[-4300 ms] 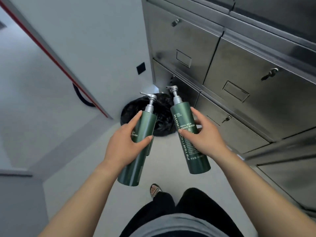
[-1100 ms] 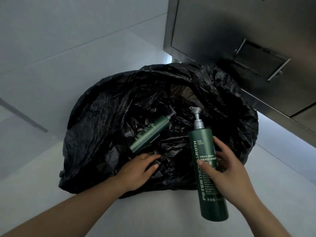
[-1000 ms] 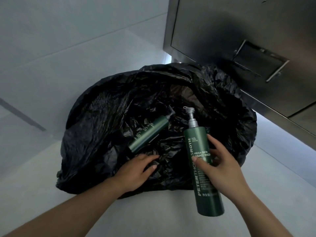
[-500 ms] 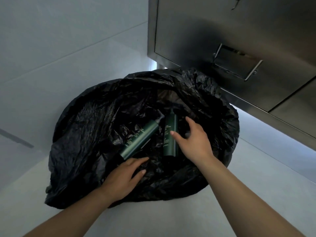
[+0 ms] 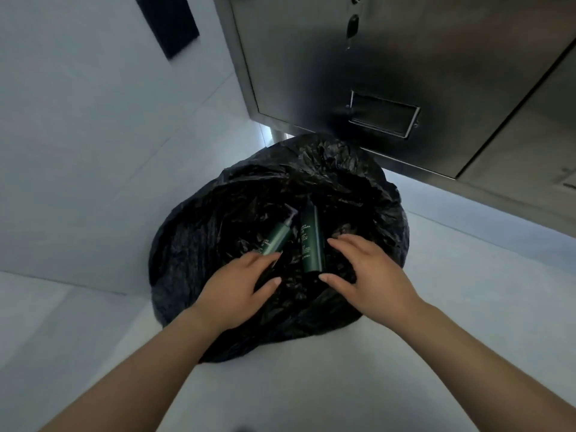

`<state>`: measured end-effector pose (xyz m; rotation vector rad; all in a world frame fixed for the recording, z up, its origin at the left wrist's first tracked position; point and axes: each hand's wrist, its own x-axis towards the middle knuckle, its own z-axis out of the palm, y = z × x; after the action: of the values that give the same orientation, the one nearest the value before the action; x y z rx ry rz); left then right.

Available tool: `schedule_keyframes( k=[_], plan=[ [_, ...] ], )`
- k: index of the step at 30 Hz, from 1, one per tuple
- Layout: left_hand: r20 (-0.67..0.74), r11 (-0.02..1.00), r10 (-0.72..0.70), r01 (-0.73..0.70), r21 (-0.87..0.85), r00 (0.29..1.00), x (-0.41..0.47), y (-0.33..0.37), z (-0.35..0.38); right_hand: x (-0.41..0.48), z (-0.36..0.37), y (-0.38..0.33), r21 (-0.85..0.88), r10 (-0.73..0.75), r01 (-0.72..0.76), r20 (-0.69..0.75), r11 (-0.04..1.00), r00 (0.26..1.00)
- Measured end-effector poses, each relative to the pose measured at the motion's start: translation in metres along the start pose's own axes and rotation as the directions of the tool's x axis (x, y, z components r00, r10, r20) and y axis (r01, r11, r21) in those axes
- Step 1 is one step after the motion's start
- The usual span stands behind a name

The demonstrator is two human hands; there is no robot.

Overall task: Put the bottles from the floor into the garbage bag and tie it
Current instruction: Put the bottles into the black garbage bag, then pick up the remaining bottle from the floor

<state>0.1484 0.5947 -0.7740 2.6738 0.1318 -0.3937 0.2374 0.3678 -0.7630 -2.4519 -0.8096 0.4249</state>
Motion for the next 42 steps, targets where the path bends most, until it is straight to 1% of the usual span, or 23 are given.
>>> schedule_keyframes(
  k=[2,5,8,10,12,15,17,19,23,26,28,31,36,38,42],
  plan=[
    [0.001,0.999,0.031,-0.031,-0.031,1.0,-0.02,0.026,-0.045,-0.02,-0.036,-0.025,-0.003,0.008,-0.008,0.026,1.0,1.0],
    [0.019,0.995,0.072,-0.071,-0.071,0.997,-0.053,0.075,-0.127,-0.054,-0.112,-0.073,0.021,0.045,-0.046,0.048,0.999,0.998],
    [0.063,0.992,0.126,-0.126,0.011,0.99,-0.096,0.135,-0.218,-0.097,-0.205,-0.133,0.026,0.049,-0.051,0.06,0.998,0.997],
    [0.092,0.983,0.164,-0.17,0.063,0.982,-0.126,0.179,-0.28,-0.131,-0.269,-0.176,0.028,0.083,-0.085,0.061,0.996,0.995],
    [0.117,0.975,0.2,-0.21,0.077,0.973,-0.152,0.224,-0.336,-0.163,-0.326,-0.214,0.05,0.139,-0.14,0.031,0.989,0.99],
    [0.126,0.964,0.258,-0.264,0.03,0.958,-0.184,0.284,-0.399,-0.212,-0.393,-0.261,0.111,0.257,-0.25,-0.057,0.962,0.965],
    [0.142,0.951,0.309,-0.31,-0.012,0.941,-0.198,0.315,-0.429,-0.246,-0.427,-0.285,0.133,0.33,-0.312,-0.141,0.941,0.933],
    [0.202,0.922,0.386,-0.386,-0.038,0.9,-0.206,0.345,-0.449,-0.279,-0.453,-0.301,0.145,0.407,-0.383,-0.213,0.912,0.888],
    [0.303,0.813,0.561,-0.581,-0.026,0.771,-0.216,0.419,-0.463,-0.351,-0.491,-0.308,0.157,0.527,-0.505,-0.331,0.848,0.783],
    [0.358,0.699,0.665,-0.715,0.01,0.656,-0.225,0.486,-0.454,-0.416,-0.511,-0.298,0.19,0.621,-0.603,-0.411,0.775,0.668],
    [0.405,0.62,0.709,-0.784,0.031,0.577,-0.235,0.533,-0.436,-0.463,-0.517,-0.289,0.215,0.679,-0.664,-0.433,0.717,0.593],
    [0.45,0.537,0.746,-0.843,0.028,0.49,-0.257,0.606,-0.401,-0.532,-0.522,-0.272,0.278,0.746,-0.714,-0.44,0.643,0.501],
    [0.526,0.423,0.765,-0.906,0.025,0.372,-0.298,0.725,-0.335,-0.646,-0.527,-0.235,0.377,0.816,-0.749,-0.445,0.545,0.369],
    [0.566,0.402,0.747,-0.915,0.035,0.35,-0.309,0.767,-0.309,-0.683,-0.535,-0.216,0.417,0.832,-0.751,-0.46,0.512,0.312],
    [0.616,0.396,0.717,-0.918,0.025,0.326,-0.317,0.837,-0.273,-0.738,-0.553,-0.177,0.498,0.851,-0.734,-0.482,0.461,0.208]
  ],
)
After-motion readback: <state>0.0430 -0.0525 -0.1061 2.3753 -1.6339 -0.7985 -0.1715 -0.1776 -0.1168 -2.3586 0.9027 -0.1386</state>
